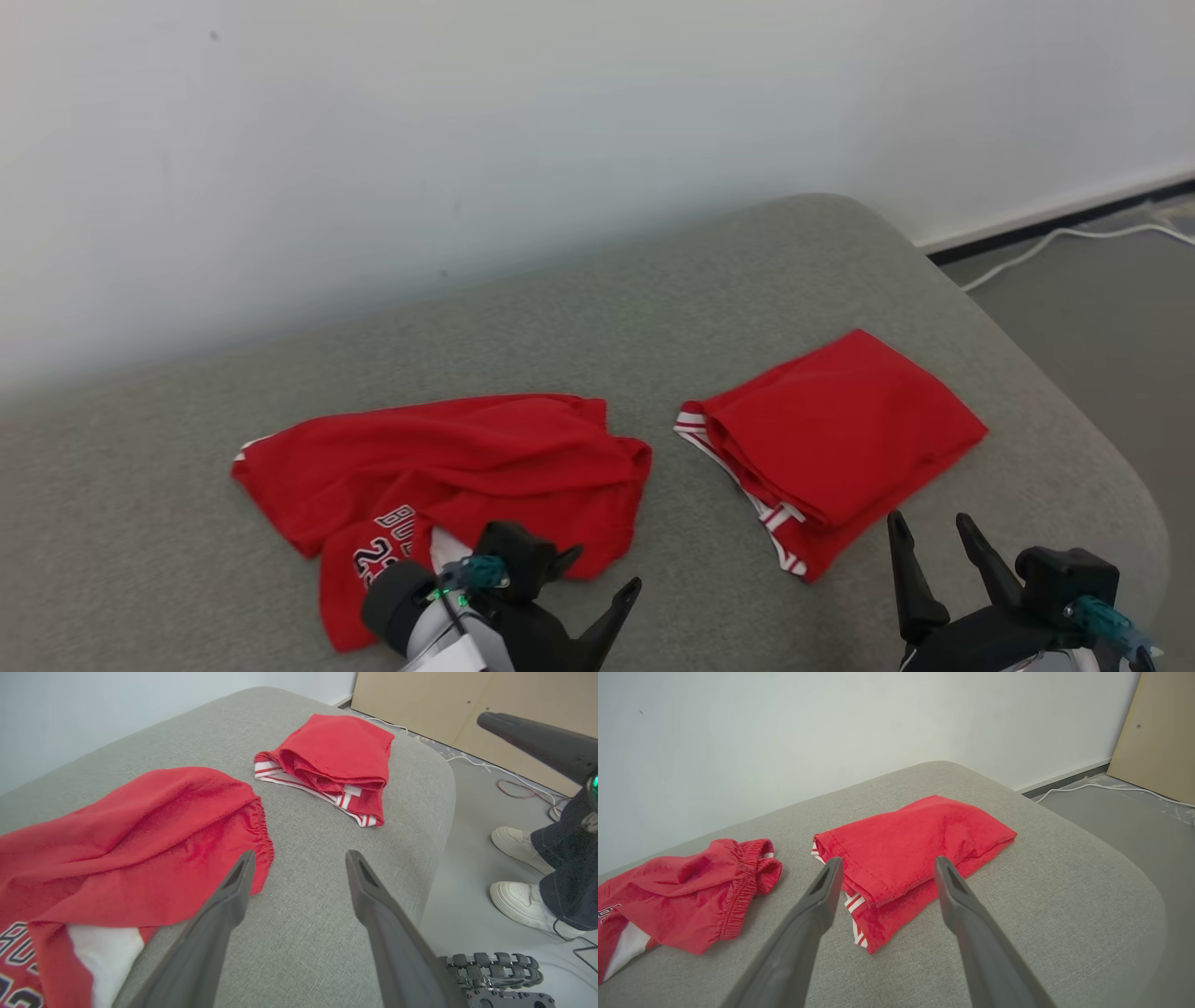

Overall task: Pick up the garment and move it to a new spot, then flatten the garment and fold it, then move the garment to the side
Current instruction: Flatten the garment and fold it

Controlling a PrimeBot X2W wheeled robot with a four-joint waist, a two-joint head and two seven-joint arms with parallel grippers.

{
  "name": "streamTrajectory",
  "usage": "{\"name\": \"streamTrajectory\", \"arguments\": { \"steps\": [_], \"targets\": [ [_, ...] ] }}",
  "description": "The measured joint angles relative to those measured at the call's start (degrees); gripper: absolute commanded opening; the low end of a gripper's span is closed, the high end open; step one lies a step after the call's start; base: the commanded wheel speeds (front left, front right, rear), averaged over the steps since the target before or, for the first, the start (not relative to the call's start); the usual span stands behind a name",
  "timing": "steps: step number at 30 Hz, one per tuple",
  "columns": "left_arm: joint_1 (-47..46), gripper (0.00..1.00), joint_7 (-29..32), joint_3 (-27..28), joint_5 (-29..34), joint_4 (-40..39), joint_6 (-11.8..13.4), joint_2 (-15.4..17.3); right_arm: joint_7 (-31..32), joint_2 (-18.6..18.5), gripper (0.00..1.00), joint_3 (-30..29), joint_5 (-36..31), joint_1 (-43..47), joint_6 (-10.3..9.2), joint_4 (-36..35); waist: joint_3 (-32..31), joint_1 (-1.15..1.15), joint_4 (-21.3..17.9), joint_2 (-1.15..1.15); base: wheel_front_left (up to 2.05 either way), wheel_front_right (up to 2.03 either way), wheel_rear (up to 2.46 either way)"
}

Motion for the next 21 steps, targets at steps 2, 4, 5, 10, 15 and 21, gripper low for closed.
{"name": "streamTrajectory", "arguments": {
  "steps": [2, 4, 5, 10, 15, 21],
  "targets": [
    [-1.5, 1.00, 0.9, -1.3, 0.4, 2.2, -0.4, -1.1, 0.0, -0.1, 1.00, 0.0, 0.0, -0.3, 0.00, -0.2, 0.6, 0.00, -1.4, 0.00, 0.00, 0.00, 0.00],
    [-2.7, 1.00, 1.7, -1.8, 1.0, 4.5, -0.4, -1.8, 0.0, -0.2, 1.00, 0.0, 0.0, -0.8, 0.07, -0.5, 1.2, 0.00, -2.6, 0.00, 0.00, 0.00, 0.00],
    [-3.4, 1.00, 1.9, -1.9, 1.3, 5.7, -0.4, -2.0, 0.0, -0.2, 1.00, 0.0, 0.0, -0.8, 0.07, -0.8, 1.5, 0.00, -3.2, 0.00, 0.00, 0.00, 0.00],
    [-7.1, 1.00, 3.7, -1.8, 3.5, 11.5, -0.2, -2.4, 0.0, -0.2, 1.00, 0.1, 0.0, -0.8, 0.07, -1.2, 3.6, 0.00, -5.7, 0.00, 0.00, 0.00, 0.00],
    [-9.7, 1.00, 4.9, -1.8, 5.5, 16.0, 1.0, -2.2, 0.0, -0.2, 1.00, -0.1, 0.0, -0.8, 0.07, -1.6, 6.0, 0.00, -7.5, 0.00, 0.00, 0.00, 0.00],
    [-14.2, 1.00, 4.9, -3.1, 8.3, 19.9, 1.7, -2.3, -0.5, -0.1, 1.00, -1.1, 0.1, -1.0, 0.05, -2.0, 9.3, 0.00, -8.5, 0.00, 0.00, 0.00, 0.00]
  ]
}}
